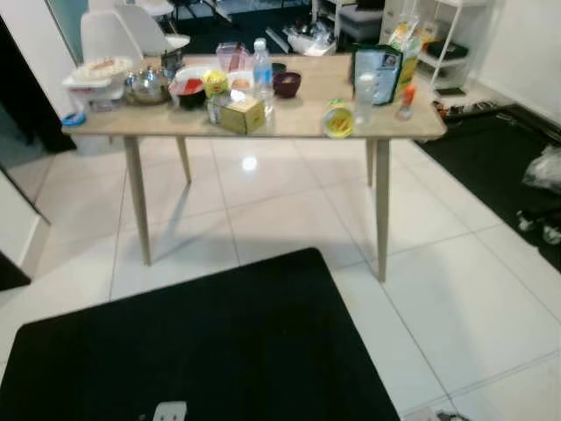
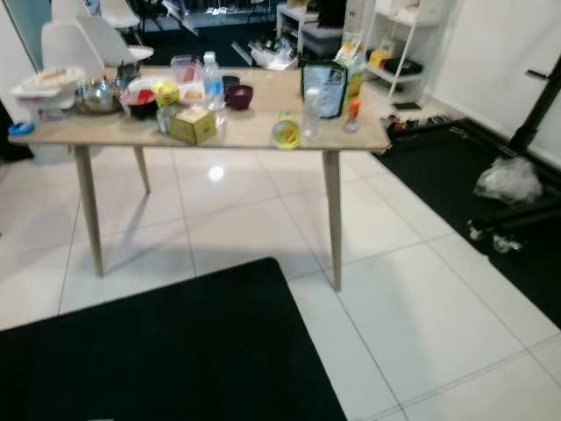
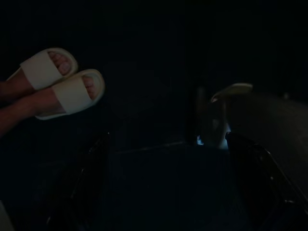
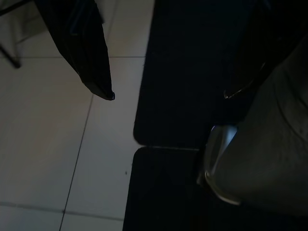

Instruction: Restocking fridge

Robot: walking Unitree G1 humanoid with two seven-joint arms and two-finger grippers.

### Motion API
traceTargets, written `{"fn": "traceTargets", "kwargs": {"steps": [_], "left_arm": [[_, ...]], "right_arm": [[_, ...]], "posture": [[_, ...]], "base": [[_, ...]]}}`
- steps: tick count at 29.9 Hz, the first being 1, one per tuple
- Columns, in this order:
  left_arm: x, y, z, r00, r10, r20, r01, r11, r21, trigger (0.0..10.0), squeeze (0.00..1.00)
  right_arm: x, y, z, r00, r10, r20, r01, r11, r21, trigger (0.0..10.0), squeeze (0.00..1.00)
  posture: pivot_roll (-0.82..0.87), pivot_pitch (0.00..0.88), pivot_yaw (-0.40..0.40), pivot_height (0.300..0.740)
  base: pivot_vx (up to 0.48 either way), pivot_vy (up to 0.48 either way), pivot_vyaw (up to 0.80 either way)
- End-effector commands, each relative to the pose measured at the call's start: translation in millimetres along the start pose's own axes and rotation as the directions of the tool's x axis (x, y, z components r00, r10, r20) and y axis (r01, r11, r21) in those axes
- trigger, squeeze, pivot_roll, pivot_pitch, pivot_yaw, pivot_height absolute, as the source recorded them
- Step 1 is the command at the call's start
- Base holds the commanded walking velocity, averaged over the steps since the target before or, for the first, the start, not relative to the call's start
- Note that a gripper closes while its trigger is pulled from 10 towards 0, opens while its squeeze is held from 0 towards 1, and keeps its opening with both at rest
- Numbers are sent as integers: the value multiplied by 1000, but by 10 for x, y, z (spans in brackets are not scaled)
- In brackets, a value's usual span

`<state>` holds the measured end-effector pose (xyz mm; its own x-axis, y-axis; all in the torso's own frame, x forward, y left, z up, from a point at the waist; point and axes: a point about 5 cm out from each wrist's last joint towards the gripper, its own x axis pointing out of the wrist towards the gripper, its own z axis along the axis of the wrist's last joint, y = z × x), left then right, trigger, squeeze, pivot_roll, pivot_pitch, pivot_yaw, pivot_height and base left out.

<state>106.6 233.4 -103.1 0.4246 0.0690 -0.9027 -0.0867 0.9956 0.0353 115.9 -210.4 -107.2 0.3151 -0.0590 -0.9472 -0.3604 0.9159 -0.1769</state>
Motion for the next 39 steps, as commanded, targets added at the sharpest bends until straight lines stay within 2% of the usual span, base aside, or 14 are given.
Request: {"fn": "traceTargets", "kwargs": {"steps": [1,39], "left_arm": [[-14,18,-67,1000,4,-22,-4,1000,8,10000,0],[-13,17,-59,1000,1,-18,-1,1000,19,10000,0]], "right_arm": [[7,41,48,1000,8,13,-8,1000,8,10000,0],[8,47,65,1000,11,17,-11,1000,0,10000,0]], "posture": [[-32,0,12,740],[-26,0,11,740]], "base": [[371,0,0],[381,0,0]]}}
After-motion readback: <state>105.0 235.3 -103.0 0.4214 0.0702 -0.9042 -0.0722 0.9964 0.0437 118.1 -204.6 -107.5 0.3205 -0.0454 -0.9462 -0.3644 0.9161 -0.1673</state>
